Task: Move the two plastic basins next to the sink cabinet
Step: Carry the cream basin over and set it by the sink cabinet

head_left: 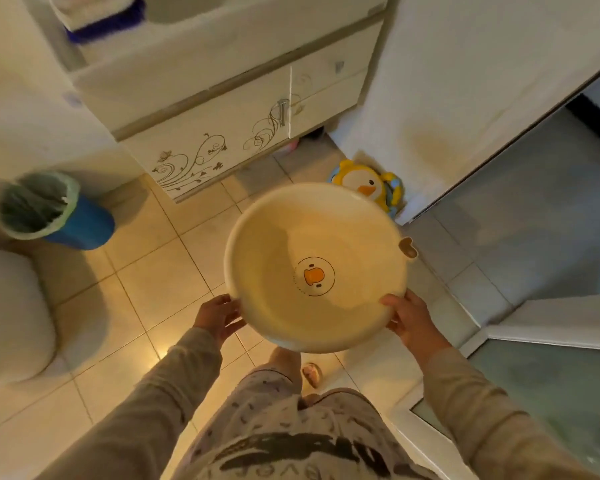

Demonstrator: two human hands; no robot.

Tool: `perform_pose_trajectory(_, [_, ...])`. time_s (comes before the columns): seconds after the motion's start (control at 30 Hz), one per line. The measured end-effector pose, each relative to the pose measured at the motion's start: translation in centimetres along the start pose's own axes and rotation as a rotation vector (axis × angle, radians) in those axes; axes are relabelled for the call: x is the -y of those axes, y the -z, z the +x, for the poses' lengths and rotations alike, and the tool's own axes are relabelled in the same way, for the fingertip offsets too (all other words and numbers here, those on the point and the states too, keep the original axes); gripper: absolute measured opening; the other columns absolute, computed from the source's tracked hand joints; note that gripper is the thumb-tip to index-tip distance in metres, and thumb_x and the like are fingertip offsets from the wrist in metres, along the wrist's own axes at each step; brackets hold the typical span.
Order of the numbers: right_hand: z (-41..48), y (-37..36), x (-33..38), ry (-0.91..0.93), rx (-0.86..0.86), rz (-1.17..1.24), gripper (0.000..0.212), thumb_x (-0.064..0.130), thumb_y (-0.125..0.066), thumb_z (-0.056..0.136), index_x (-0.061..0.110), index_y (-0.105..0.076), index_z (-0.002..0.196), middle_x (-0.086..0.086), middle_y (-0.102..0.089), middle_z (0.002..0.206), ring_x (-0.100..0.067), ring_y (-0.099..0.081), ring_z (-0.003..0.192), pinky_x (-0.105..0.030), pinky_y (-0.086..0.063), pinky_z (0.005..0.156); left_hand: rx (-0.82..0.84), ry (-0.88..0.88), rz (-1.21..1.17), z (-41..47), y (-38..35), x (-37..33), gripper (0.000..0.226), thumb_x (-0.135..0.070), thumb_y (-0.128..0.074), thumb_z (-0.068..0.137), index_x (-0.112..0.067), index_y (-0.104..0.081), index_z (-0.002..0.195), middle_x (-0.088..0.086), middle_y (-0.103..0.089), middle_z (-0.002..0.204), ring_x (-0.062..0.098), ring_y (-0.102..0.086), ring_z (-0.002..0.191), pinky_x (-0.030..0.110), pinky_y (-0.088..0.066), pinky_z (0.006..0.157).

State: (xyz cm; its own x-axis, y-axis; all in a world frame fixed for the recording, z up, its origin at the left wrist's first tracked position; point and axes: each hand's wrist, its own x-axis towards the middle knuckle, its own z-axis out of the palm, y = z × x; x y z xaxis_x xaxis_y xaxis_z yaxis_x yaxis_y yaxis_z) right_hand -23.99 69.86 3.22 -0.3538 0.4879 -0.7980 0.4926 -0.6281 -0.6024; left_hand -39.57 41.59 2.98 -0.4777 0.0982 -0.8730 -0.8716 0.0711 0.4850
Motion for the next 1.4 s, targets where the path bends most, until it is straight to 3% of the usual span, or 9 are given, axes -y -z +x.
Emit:
perform_pose_trajectory(0.3, [5.4,-5.0,5.6,-0.058,0.052,-0.091,0.035,-0.004,-0.057,0.081,0.012,-0.059,0.112,-0.010,-0.062,0.094,-0.030,-0.057,0.089,-0.035,-0.051,0.067,-0.061,0.043,-0.059,3.9,-0.7,-4.7,0.038,0.003,-0.051,0.088,0.007,-0.049,0.126,0.011,-0.060,0.087,0.024,-0.058,0.078,0.045,-0.046,0.088])
perform_pose_trajectory(0.53, [8.7,-7.3,8.4,-0.110,0.089,-0.160,0.034,-0.008,-0.056,0.081,0.014,-0.059,0.107,-0.009,-0.063,0.092,-0.030,-0.059,0.086,-0.037,-0.052,0.066,-0.120,0.071,-0.161,4.8,-1.7,-5.5,0.023,0.005,-0.051,0.088,-0.001,-0.053,0.109,0.011,-0.058,0.081,0.023,-0.057,0.074,0.039,-0.052,0.071])
perform_pose_trajectory(0.67, [11.5,-8.1,9.3,-0.146,0.166,-0.268,0.039,-0.004,-0.056,0.080,0.008,-0.058,0.118,-0.018,-0.062,0.115,-0.037,-0.057,0.109,-0.047,-0.052,0.086,-0.180,0.088,-0.217,5.9,-2.3,-5.3,0.019,0.005,-0.050,0.088,0.000,-0.053,0.105,0.011,-0.057,0.080,0.023,-0.056,0.073,0.042,-0.051,0.078])
perform_pose_trajectory(0.9, [17.6,-11.1,10.7,-0.198,0.219,-0.399,0.036,-0.004,-0.056,0.080,0.014,-0.058,0.110,-0.014,-0.061,0.108,-0.030,-0.058,0.097,-0.034,-0.050,0.066,-0.254,0.135,-0.298,9.7,-3.6,-4.4,0.022,0.005,-0.049,0.089,-0.003,-0.053,0.109,0.010,-0.058,0.081,0.027,-0.058,0.084,0.043,-0.048,0.088])
perform_pose_trajectory(1.03, [21.8,-12.0,10.3,-0.195,0.269,-0.491,0.043,-0.002,-0.055,0.082,0.016,-0.055,0.122,-0.011,-0.062,0.111,-0.029,-0.058,0.102,-0.039,-0.053,0.074,-0.272,0.172,-0.361,14.4,-4.4,-2.0,0.015,0.005,-0.049,0.089,-0.001,-0.055,0.102,0.010,-0.058,0.079,0.021,-0.056,0.072,0.036,-0.057,0.069])
perform_pose_trajectory(1.1, [24.4,-12.1,9.2,-0.212,0.259,-0.532,0.046,0.000,-0.055,0.083,0.012,-0.054,0.127,-0.013,-0.062,0.116,-0.030,-0.057,0.109,-0.048,-0.052,0.089,-0.283,0.186,-0.380,17.1,-4.6,-0.6,0.011,0.005,-0.049,0.088,-0.002,-0.057,0.091,0.010,-0.057,0.078,0.021,-0.057,0.071,0.027,-0.058,0.054])
perform_pose_trajectory(1.17, [27.7,-11.9,7.3,-0.226,0.240,-0.560,0.048,0.001,-0.056,0.083,0.010,-0.052,0.130,-0.015,-0.061,0.120,-0.031,-0.056,0.113,-0.051,-0.046,0.100,-0.290,0.201,-0.391,20.2,-4.9,1.3,0.010,0.005,-0.050,0.087,-0.003,-0.057,0.089,0.009,-0.058,0.078,0.020,-0.057,0.072,0.026,-0.057,0.056])
perform_pose_trajectory(1.27, [33.6,-12.3,3.0,-0.256,0.176,-0.558,0.041,-0.003,-0.055,0.082,0.013,-0.057,0.119,-0.013,-0.063,0.110,-0.030,-0.057,0.106,-0.044,-0.049,0.086,-0.282,0.202,-0.405,25.9,-5.0,4.8,0.016,0.003,-0.051,0.087,0.000,-0.057,0.101,0.009,-0.059,0.081,0.020,-0.058,0.075,0.032,-0.054,0.071])
perform_pose_trajectory(1.4, [42.7,-13.5,-3.5,-0.288,0.176,-0.628,0.028,-0.006,-0.054,0.084,0.016,-0.059,0.102,-0.010,-0.063,0.104,-0.024,-0.060,0.087,-0.035,-0.051,0.072,-0.333,0.194,-0.394,34.5,-4.5,9.2,0.019,0.001,-0.050,0.089,-0.001,-0.055,0.107,0.008,-0.058,0.084,0.022,-0.057,0.082,0.031,-0.052,0.075])
